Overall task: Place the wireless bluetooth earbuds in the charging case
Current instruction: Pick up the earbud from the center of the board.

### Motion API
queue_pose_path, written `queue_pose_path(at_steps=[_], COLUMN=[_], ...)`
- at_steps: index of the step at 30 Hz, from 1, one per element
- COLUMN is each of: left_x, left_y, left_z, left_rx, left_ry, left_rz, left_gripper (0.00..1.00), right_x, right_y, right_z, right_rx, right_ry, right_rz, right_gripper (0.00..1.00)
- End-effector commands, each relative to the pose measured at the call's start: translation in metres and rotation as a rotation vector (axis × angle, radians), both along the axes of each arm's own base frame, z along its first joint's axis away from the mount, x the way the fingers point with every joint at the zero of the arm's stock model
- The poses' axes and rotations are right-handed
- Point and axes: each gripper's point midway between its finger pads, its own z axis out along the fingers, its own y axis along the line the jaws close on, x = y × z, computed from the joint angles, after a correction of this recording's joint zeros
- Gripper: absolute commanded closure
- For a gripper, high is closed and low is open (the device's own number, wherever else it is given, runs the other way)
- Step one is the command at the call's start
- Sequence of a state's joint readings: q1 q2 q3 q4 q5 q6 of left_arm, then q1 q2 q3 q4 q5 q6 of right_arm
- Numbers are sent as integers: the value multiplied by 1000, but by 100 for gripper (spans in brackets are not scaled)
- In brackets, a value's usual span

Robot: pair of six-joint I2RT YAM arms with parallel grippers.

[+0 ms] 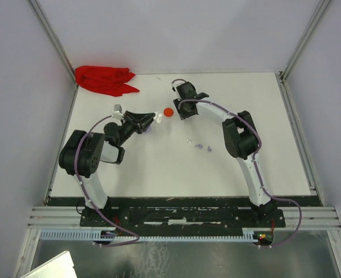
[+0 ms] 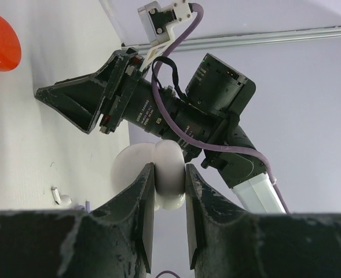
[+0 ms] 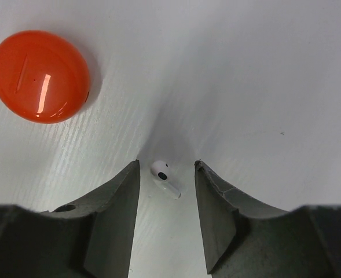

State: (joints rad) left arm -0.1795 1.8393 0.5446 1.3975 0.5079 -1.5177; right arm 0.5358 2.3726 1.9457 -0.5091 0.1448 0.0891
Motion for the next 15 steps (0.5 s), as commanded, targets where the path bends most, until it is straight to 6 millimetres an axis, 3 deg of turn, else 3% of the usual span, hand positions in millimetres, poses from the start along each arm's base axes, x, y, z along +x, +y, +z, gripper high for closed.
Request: queue_pose_path(at_steps=[1, 15], left_x=[-1, 0], left_y=[1, 2], left_z=[14, 10], left_rx=[-25, -34], left_ry=[-56, -50], left_rz=[-9, -11], left_gripper=[97, 97], right_x=[17, 12], right_y=[1, -7], right_z=[17, 17], right_rx=[26, 19], right_ry=[-57, -49], right_rz=[-29, -62], right_gripper=[50, 53])
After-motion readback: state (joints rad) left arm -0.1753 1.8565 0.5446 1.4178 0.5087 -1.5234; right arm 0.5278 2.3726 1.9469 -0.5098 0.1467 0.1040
